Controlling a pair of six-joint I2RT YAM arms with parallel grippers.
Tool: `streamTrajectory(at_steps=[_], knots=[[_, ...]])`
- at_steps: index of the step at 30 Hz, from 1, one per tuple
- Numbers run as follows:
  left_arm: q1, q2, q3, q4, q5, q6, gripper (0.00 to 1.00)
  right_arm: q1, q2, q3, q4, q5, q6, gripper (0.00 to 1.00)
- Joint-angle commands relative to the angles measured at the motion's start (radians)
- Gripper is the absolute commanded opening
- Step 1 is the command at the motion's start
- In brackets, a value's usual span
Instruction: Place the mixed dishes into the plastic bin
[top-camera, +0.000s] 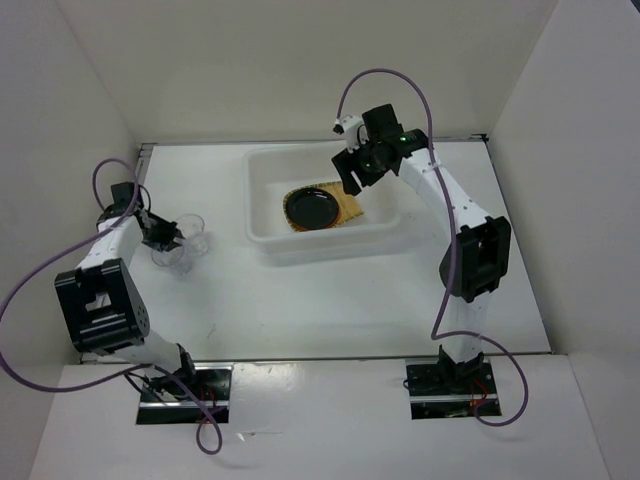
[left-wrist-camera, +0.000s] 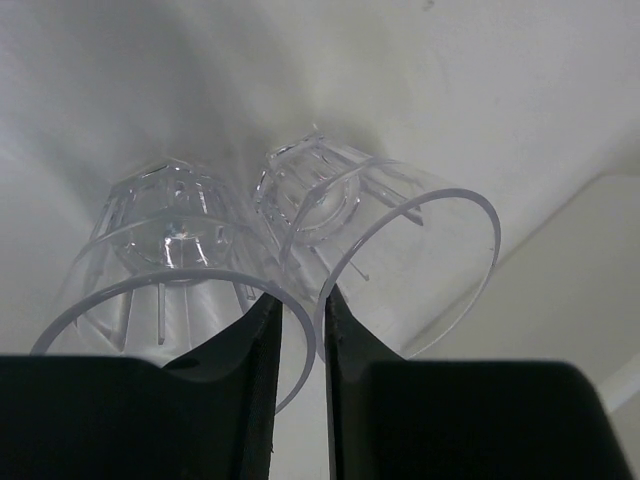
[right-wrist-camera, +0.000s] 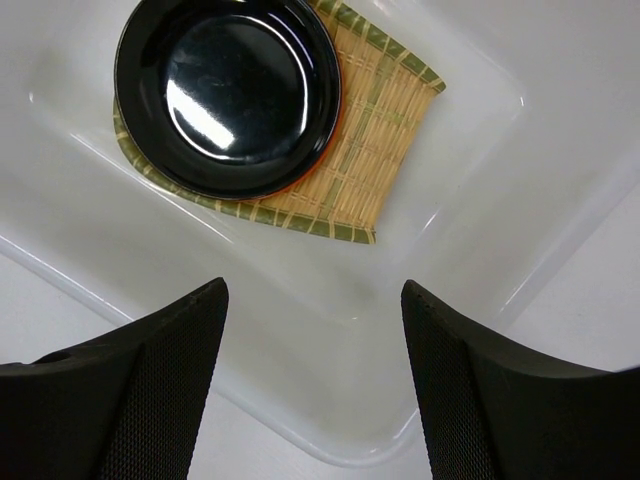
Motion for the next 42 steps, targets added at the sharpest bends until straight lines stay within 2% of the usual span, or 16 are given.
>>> streamTrajectory(at_steps=[1,7,11,14,15,19,20,24,25,26,27,31,42], knots=[[-0.072,0.102,0.044,0.044,0.062,-0.086,0.04,0.006,-0.082,-0.016,-0.006,0.006,-0.008,0.75],[-0.165,0.266,0.168,0.055,0.071,-0.122,0.06,0.006,-0.082,-0.016,0.003,0.006,-0.008,0.77],[-0.179,0.276,0.214,0.055,0.071,-0.122,0.20,0.006,-0.092,-0.026,0.003,0.006,-0.018,0.77],[-0.188,0.267,0.268,0.023,0.062,-0.100,0.37,0.006,-0.092,-0.036,0.003,0.006,-0.018,0.77],[-0.188,0.267,0.285,0.012,0.053,-0.090,0.49,0.006,-0.092,-0.036,0.003,0.006,-0.018,0.77],[-0.199,0.248,0.372,-0.033,0.016,-0.051,0.66,0.006,-0.092,-0.036,0.003,0.006,-0.018,0.77],[-0.199,0.239,0.407,-0.045,0.016,-0.042,0.68,0.006,-0.082,-0.036,0.012,0.006,-0.018,0.77],[-0.199,0.250,0.545,-0.115,-0.015,0.024,0.69,0.006,-0.082,-0.036,0.012,-0.014,-0.008,0.77],[-0.199,0.267,0.576,-0.128,-0.024,0.074,0.69,0.006,-0.082,-0.036,0.012,-0.014,-0.008,0.77],[-0.199,0.296,0.610,-0.141,-0.024,0.103,0.64,0.006,-0.073,-0.036,0.012,-0.014,-0.008,0.77],[-0.199,0.314,0.666,-0.151,-0.024,0.201,0.62,0.006,-0.073,-0.036,0.012,-0.014,-0.008,0.78],[-0.199,0.481,0.847,-0.292,0.019,0.372,0.66,-0.003,-0.073,-0.036,0.012,-0.025,-0.008,0.78],[-0.199,0.514,0.837,-0.317,-0.012,0.527,0.67,-0.022,-0.064,-0.036,0.012,-0.034,-0.008,0.78]])
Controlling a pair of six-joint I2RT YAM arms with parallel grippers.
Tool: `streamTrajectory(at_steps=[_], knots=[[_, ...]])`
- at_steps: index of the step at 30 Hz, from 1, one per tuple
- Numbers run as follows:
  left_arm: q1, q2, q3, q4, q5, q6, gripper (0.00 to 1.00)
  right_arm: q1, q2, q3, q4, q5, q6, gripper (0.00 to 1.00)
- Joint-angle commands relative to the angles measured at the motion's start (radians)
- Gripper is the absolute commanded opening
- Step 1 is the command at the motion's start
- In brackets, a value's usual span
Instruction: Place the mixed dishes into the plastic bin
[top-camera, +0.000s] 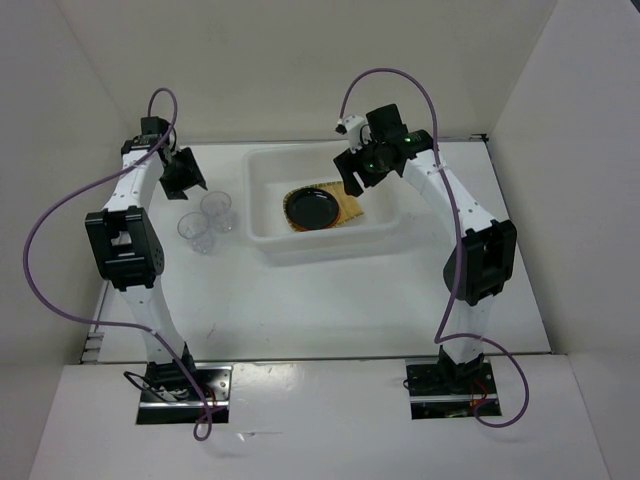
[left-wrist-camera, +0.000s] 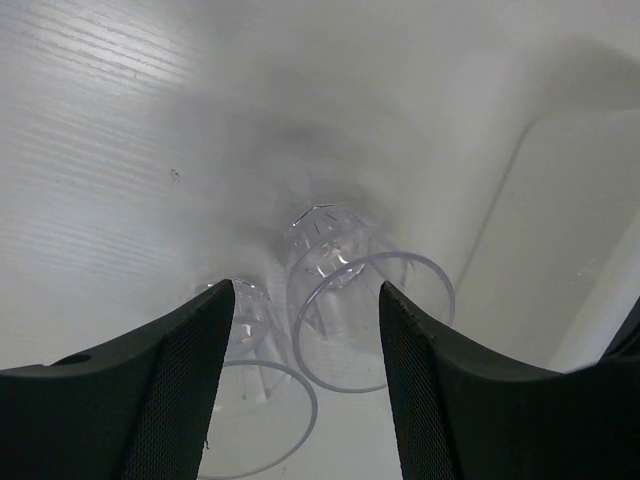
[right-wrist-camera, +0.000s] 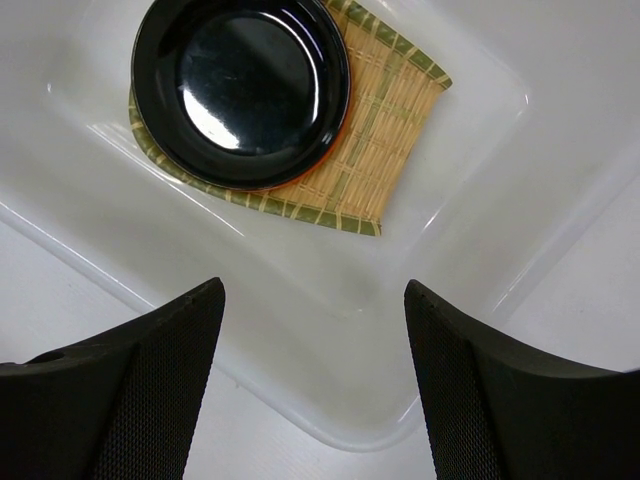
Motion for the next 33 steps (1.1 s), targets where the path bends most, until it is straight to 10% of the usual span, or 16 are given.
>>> streamTrajectory(at_steps=[1,22,33], knots=[[-0.002,-0.017,-0.003,-0.009,-0.012,0.088,0.67,-0.011,-0.021,-0.006,0.012,-0.009,-0.001,0.78],[-0.052,0.106,-0.015,0.012,0.011,0.118,0.59,-0.011,-0.021,-0.015,0.002,0.001,-0.010,0.78],[-0.088,0.129,0.077,-0.034,-0.105,0.065,0.01,-0.020,-0.030,-0.024,0.002,0.001,-0.019,0.78]])
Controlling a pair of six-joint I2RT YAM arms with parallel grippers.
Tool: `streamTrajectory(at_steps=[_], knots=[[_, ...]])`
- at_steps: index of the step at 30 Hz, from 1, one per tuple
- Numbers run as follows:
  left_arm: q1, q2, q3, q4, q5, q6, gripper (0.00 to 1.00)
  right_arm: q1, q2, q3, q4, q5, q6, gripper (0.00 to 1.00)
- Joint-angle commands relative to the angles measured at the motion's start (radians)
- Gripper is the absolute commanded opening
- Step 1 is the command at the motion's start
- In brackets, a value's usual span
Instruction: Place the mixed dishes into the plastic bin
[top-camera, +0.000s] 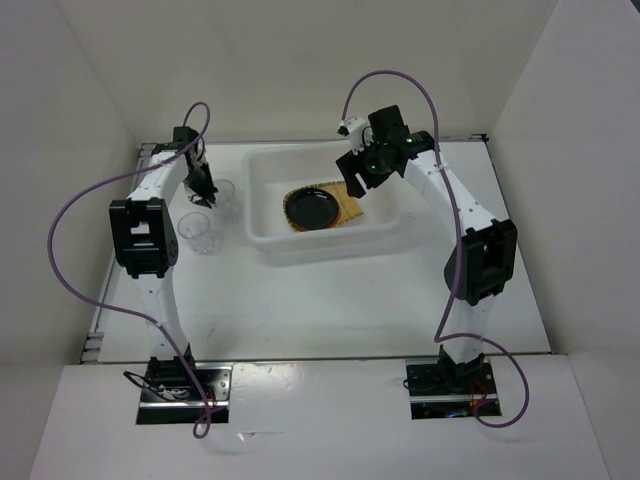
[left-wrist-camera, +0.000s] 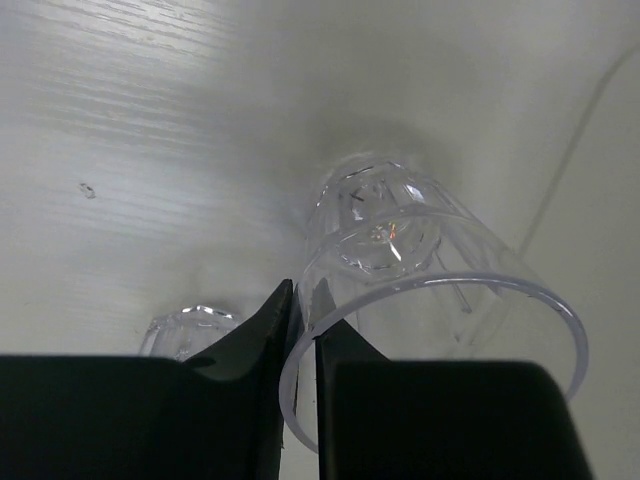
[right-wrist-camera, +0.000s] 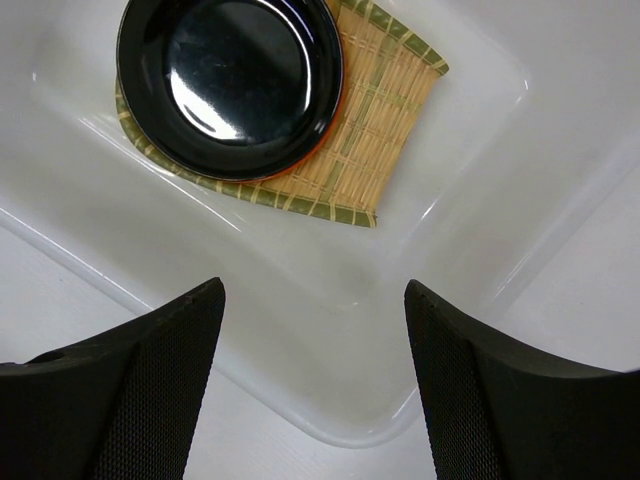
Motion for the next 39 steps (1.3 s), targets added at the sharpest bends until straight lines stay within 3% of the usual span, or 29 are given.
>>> streamTrajectory(at_steps=[1,5,8,12,13,16,18,24,28,39], knots=[[0.008,-0.018,0.076,-0.027,-0.070,-0.026,0.00,-0.006,-0.030,-0.006,0.004,0.001,-0.013,0.78],[0.035,-0.057,0.172,-0.097,-0.088,-0.037,0.00,-0.006,-0.030,-0.006,-0.006,0.001,-0.013,0.78],[0.058,-0.068,0.333,-0.169,-0.102,-0.058,0.00,-0.006,-0.040,-0.006,-0.006,0.001,-0.013,0.78],[0.036,0.024,0.701,-0.296,0.007,-0.115,0.00,-0.006,-0.040,-0.006,-0.006,0.011,-0.013,0.78],[0.023,0.068,0.951,-0.335,0.027,-0.138,0.00,-0.006,-0.040,-0.006,-0.006,0.011,-0.013,0.78],[-0.021,0.233,1.243,-0.415,0.169,-0.198,0.00,-0.006,-0.049,-0.006,0.004,0.001,-0.002,0.78],[-0.056,0.256,1.217,-0.406,0.211,-0.212,0.00,-0.006,-0.049,-0.015,0.004,0.001,-0.002,0.78],[-0.199,0.301,1.227,-0.438,0.144,-0.164,0.00,-0.006,-0.070,-0.024,0.004,-0.008,-0.002,0.78],[-0.273,0.310,1.155,-0.473,0.072,-0.131,0.00,-0.006,-0.080,-0.044,0.004,-0.017,-0.002,0.78],[-0.357,0.167,0.756,-0.482,-0.195,-0.118,0.00,-0.006,-0.089,-0.063,0.004,-0.017,0.007,0.78]])
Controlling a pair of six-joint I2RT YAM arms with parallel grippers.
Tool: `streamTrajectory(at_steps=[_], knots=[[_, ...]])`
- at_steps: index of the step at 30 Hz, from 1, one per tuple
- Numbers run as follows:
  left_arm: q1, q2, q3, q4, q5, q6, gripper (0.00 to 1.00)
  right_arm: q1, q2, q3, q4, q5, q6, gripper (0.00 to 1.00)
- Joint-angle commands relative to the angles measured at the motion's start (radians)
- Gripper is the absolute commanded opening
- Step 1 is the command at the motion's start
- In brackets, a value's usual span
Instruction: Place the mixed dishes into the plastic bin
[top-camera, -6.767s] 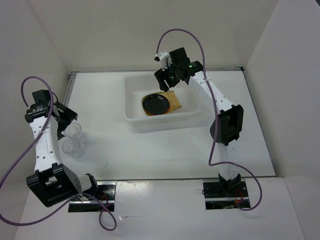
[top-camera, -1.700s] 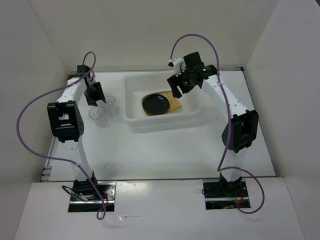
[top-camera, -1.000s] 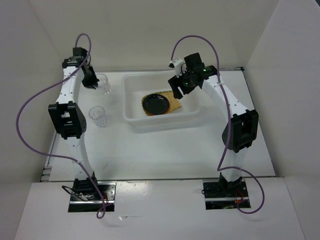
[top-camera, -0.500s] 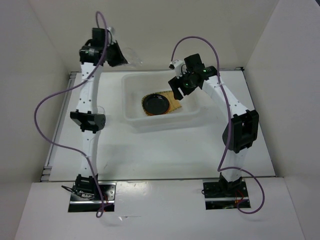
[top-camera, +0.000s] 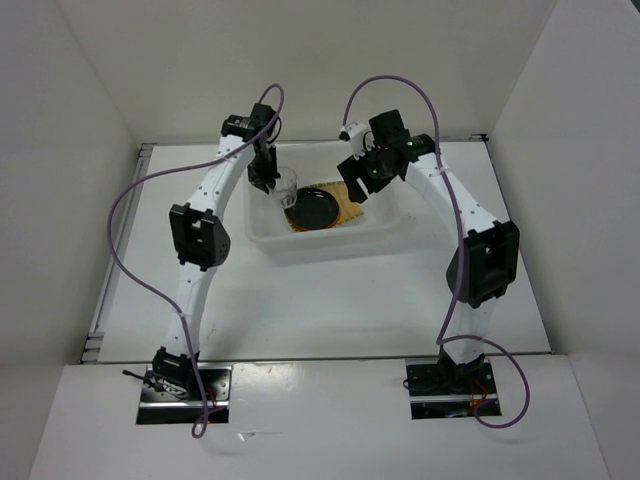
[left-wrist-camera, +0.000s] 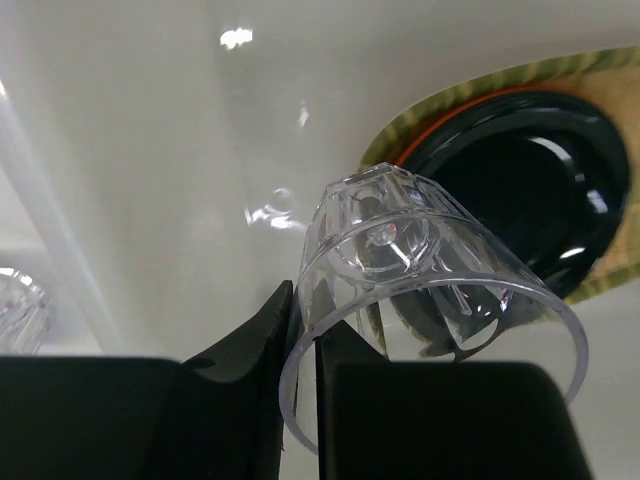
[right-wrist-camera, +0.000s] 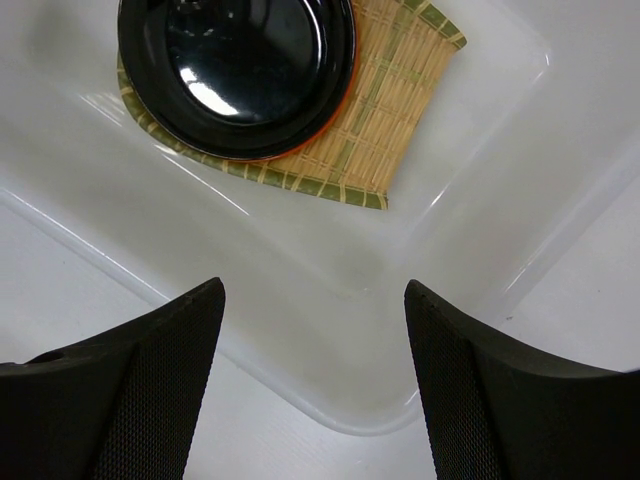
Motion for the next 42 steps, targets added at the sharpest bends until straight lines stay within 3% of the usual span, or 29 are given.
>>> streamTrajectory(at_steps=[1,5,11,17,24,28,30,32,33,37,42], knots=[[-0.002,-0.150,-0.076,-0.003,-0.113,0.012,0.00,-0.006,-0.065,-0.014,0.010,-0.013,0.011,0.78],[-0.020,-0.205,-0.240,0.006,-0.151,-0.010,0.00,-0.006,-0.074,-0.014,0.010,-0.013,0.011,0.78],[-0.030,-0.386,-0.568,0.201,-0.095,-0.030,0.00,-0.006,-0.074,-0.033,0.019,-0.022,0.011,0.78],[-0.051,-0.452,-0.853,0.324,-0.058,-0.072,0.00,-0.006,-0.074,-0.033,0.019,-0.022,0.011,0.78],[-0.060,-0.452,-0.954,0.381,-0.047,-0.082,0.01,-0.006,-0.074,-0.033,0.019,-0.022,0.011,0.78],[-0.060,-0.452,-0.954,0.390,-0.038,-0.091,0.17,-0.006,-0.074,-0.033,0.019,-0.022,0.011,0.78],[-0.060,-0.463,-0.902,0.372,-0.056,-0.091,0.36,-0.006,-0.074,-0.033,0.019,-0.022,0.011,0.78],[-0.060,-0.463,-0.848,0.349,-0.067,-0.091,0.45,-0.006,-0.074,-0.033,0.019,-0.022,0.011,0.78],[-0.060,-0.463,-0.816,0.315,-0.079,-0.091,0.56,-0.006,-0.074,-0.033,0.019,-0.022,0.011,0.78],[-0.060,-0.424,-0.584,0.186,-0.119,-0.082,0.68,-0.006,-0.074,-0.033,0.019,-0.031,0.011,0.78],[-0.037,-0.346,-0.117,-0.006,-0.151,-0.034,0.78,-0.006,-0.074,-0.033,0.019,-0.031,0.011,0.78]])
